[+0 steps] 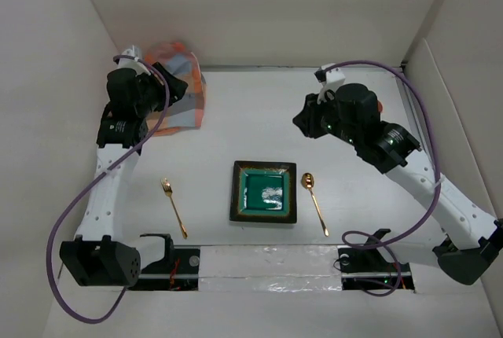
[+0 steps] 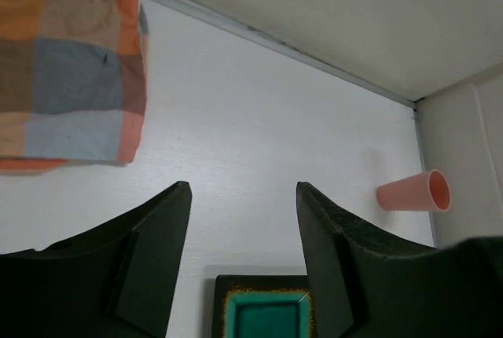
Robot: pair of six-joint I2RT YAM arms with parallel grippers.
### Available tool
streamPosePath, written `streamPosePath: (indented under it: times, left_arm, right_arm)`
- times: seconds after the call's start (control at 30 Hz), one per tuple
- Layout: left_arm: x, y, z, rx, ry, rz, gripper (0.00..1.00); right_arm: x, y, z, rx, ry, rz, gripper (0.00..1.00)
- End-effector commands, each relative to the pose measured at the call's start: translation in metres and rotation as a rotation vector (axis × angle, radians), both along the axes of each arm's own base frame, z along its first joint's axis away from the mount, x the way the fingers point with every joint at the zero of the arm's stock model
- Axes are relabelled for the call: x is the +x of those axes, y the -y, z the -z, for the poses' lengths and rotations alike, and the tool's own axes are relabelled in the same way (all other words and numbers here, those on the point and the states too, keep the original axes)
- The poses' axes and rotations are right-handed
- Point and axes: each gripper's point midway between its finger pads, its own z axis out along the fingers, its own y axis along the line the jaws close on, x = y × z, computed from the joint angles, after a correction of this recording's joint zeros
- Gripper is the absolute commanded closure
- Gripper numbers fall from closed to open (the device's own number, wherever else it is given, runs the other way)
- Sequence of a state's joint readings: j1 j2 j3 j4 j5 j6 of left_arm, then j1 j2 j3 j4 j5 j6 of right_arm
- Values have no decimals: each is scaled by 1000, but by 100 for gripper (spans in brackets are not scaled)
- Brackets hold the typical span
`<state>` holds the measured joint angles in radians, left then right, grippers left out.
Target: Set the dinner table for one person
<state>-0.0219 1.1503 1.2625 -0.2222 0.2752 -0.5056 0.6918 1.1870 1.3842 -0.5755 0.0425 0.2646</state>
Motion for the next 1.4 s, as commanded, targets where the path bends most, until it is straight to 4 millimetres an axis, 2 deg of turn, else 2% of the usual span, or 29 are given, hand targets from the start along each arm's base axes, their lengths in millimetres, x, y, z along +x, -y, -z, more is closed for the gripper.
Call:
streamPosePath:
  times: [0.0, 0.03, 0.1, 0.13, 0.17, 0.2, 0.23, 0.27, 0.33, 0.4, 0.43, 0.47, 0.5, 0.53, 0.57, 0.6, 0.63, 0.67, 0.7, 0.73, 0.8, 0.97, 1.03, 1.2, 1.23, 1.27, 1.3, 1.33, 1.37]
  left_arm:
    - [8, -24, 25, 61, -67, -121, 46]
    - [11, -28, 27, 76, -71, -137, 46]
    - [22, -43, 40, 116, -106, -214, 51]
    - [27, -48, 51, 124, -142, -243, 65]
    - [36, -62, 77, 159, -230, -317, 73]
    - [41, -66, 80, 169, -253, -339, 80]
    - [47, -68, 93, 177, -294, -351, 100]
    - [56, -68, 114, 183, -361, -349, 100]
    - [68, -81, 142, 152, -430, -382, 100]
    - [79, -88, 154, 101, -430, -391, 96]
    - [84, -101, 170, 73, -459, -417, 77]
    - [90, -102, 176, 27, -463, -420, 69]
    - [95, -101, 181, 3, -471, -403, 64]
    - [100, -102, 198, 5, -506, -404, 56]
    - [107, -105, 198, 16, -515, -413, 54]
    - [110, -106, 205, 22, -536, -410, 53]
    - [113, -107, 224, 29, -587, -409, 53]
    - [113, -107, 234, 37, -620, -409, 53]
    - [119, -108, 232, 41, -614, -408, 53]
    - [121, -108, 245, 44, -643, -405, 53]
    - [120, -108, 251, 42, -665, -407, 53]
    - [106, -118, 283, 102, -757, -442, 51]
    - [100, -114, 300, 107, -812, -418, 50]
    - [86, -67, 315, 123, -867, -243, 60]
    - [84, -59, 319, 126, -877, -224, 71]
    - [86, -30, 323, 103, -871, -165, 93]
    - [85, -30, 328, 104, -883, -164, 93]
    - [87, -7, 328, 77, -874, -104, 100]
    - [91, 9, 326, 49, -866, -80, 100]
  right_arm:
    - [-1, 9, -3, 27, 13, 3, 92]
    - [-1, 10, 0, 26, 10, 4, 100]
    - [-5, 7, 3, 36, 0, -31, 100]
    - [-3, 10, 7, 31, -8, -27, 100]
    - [-1, 12, 8, 31, -11, -22, 100]
    - [-1, 11, 10, 33, -20, -29, 100]
    - [-1, 10, 10, 30, -18, -33, 100]
    - [3, 11, 11, 29, -17, -26, 100]
    - [4, 11, 15, 20, -28, -26, 100]
    - [5, 10, 19, 12, -37, -26, 100]
    - [5, 10, 21, 10, -41, -26, 100]
    - [5, 10, 23, 6, -47, -26, 96]
    - [6, 10, 26, -2, -53, -26, 87]
    - [7, 9, 30, -9, -63, -27, 74]
    - [7, 8, 30, -6, -63, -31, 53]
    - [7, 6, 31, -7, -66, -39, 46]
    - [8, 4, 32, -6, -67, -42, 43]
    - [9, 4, 33, -7, -70, -43, 40]
    - [10, 3, 32, -5, -71, -44, 40]
    - [11, 2, 34, -11, -77, -44, 40]
    - [13, 1, 34, -11, -80, -44, 39]
    - [16, -1, 42, -22, -97, -38, 38]
    - [17, -1, 43, -22, -101, -35, 37]
    - [21, 1, 38, -25, -78, -22, 34]
    - [22, 1, 38, -26, -73, -17, 34]
    - [25, 1, 35, -31, -65, -9, 32]
    - [25, 1, 35, -33, -68, -9, 32]
    - [25, 1, 32, -30, -62, -11, 31]
    - [25, -1, 22, -18, -49, -22, 31]
